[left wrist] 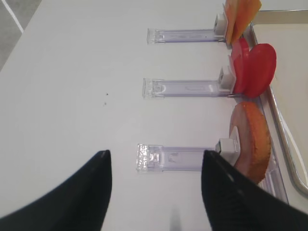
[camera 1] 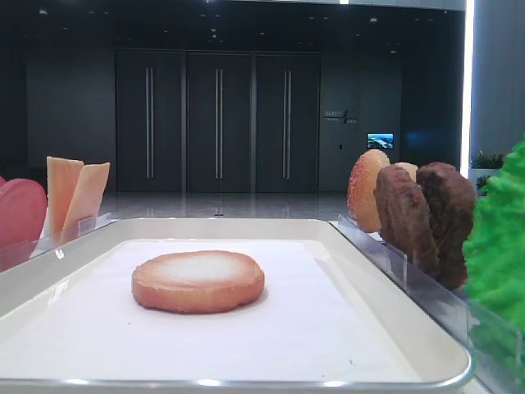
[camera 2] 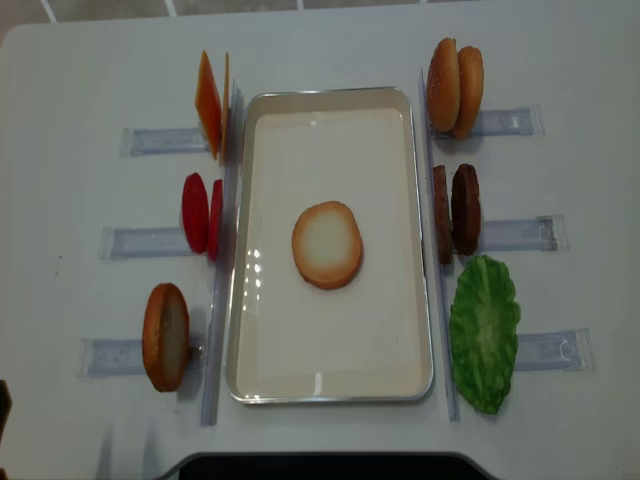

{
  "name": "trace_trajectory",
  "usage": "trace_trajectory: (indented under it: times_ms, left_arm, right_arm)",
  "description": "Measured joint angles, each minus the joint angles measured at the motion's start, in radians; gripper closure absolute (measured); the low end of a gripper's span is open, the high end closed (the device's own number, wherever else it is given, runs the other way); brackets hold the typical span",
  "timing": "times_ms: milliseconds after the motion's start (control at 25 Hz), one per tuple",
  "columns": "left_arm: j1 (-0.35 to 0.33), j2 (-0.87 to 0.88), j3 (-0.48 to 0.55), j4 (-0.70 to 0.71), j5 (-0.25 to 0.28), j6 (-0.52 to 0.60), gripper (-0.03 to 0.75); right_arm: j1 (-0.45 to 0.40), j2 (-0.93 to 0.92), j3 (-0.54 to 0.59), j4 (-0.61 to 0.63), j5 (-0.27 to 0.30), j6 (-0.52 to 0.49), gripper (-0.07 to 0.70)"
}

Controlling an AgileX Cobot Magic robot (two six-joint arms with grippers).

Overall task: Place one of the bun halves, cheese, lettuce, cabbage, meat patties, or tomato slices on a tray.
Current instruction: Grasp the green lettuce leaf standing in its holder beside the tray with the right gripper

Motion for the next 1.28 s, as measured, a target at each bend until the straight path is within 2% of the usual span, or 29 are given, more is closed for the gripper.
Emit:
trace_trajectory:
  times_ms: [1080, 1200, 1280]
  left_arm:
    - [0.0, 0.0, 0.0, 0.0, 0.0, 0.0, 0.265]
    - [0.0, 0.0, 0.0, 0.0, 0.0, 0.0, 0.265]
    - [0.0, 0.0, 0.0, -0.001, 0.0, 0.0, 0.265]
  right_arm:
    - [0.0, 0.0, 0.0, 0.016, -0.005, 0.018, 0.342]
    - [0.0, 0.111, -0.01, 0.032, -0.013, 0.065, 0.342]
    - [0.0, 0.286, -0.034, 0.042, -0.019, 0.075, 0.342]
